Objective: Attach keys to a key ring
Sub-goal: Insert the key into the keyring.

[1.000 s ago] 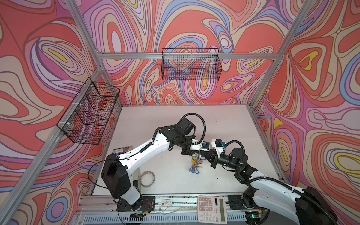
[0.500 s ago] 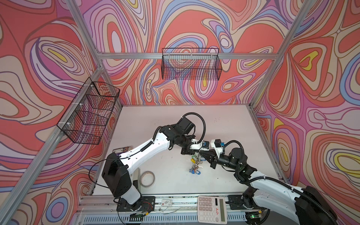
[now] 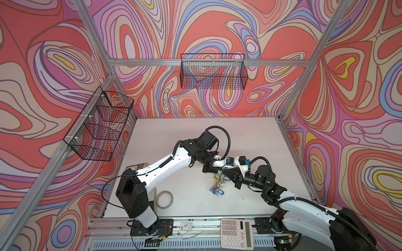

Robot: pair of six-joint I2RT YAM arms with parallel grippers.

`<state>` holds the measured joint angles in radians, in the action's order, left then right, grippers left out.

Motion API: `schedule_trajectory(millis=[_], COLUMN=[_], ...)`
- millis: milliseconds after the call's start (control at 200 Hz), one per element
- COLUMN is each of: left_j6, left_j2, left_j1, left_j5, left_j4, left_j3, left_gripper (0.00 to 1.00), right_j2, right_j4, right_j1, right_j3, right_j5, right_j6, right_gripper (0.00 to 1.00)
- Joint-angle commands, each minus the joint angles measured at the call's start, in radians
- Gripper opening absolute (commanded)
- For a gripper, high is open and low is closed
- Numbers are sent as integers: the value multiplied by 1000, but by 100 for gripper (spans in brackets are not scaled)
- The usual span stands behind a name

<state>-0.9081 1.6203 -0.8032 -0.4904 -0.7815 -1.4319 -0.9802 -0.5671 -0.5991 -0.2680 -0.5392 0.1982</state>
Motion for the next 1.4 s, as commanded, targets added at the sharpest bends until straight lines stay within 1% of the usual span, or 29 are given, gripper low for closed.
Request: schedule_trajectory(millis=[0, 130, 170, 230, 356, 536, 561, 666, 811, 912, 972, 1157, 1272, 1392], left_j6=[51, 164, 224, 279, 388, 521, 538, 613, 704, 779, 817, 935, 978, 1011], left_j2=[8, -27, -47, -88, -174, -257, -269, -319, -377, -413, -428, -456, -444, -418], left_j1=[9, 11, 11, 11, 10, 10, 11, 10, 9, 9, 8, -9, -28, -53], left_j5=[-33, -20, -14, -8, 11, 6, 10, 32, 64, 75, 91, 138, 177, 214], left_j4=[-33, 52, 93, 162, 337, 509, 559, 685, 831, 964, 1030, 1286, 1431, 1576], left_j3=[14, 79, 107, 159, 278, 394, 409, 480, 563, 630, 663, 776, 825, 862], left_gripper=[0, 0, 0, 0, 0, 0, 0, 0, 0, 0, 0, 0, 0, 0], right_j2=[26, 39, 49, 66, 100, 135, 135, 143, 144, 146, 139, 105, 91, 95], right_j4=[-71, -51, -39, -24, 4, 64, 79, 104, 135, 143, 152, 196, 215, 262], right_j1=[0, 0, 1, 0, 1, 1, 0, 1, 3, 2, 1, 4, 7, 21], right_j3=[-8, -11, -15, -16, -21, -49, -54, -69, -88, -103, -116, -166, -191, -217], right_j5=[27, 34, 40, 53, 106, 165, 171, 173, 170, 176, 182, 194, 164, 178], right_j6=[-13, -10, -7, -1, 12, 33, 33, 45, 56, 68, 77, 111, 123, 131], right_gripper=[0, 0, 8, 14, 20, 24, 24, 27, 28, 31, 34, 36, 41, 42])
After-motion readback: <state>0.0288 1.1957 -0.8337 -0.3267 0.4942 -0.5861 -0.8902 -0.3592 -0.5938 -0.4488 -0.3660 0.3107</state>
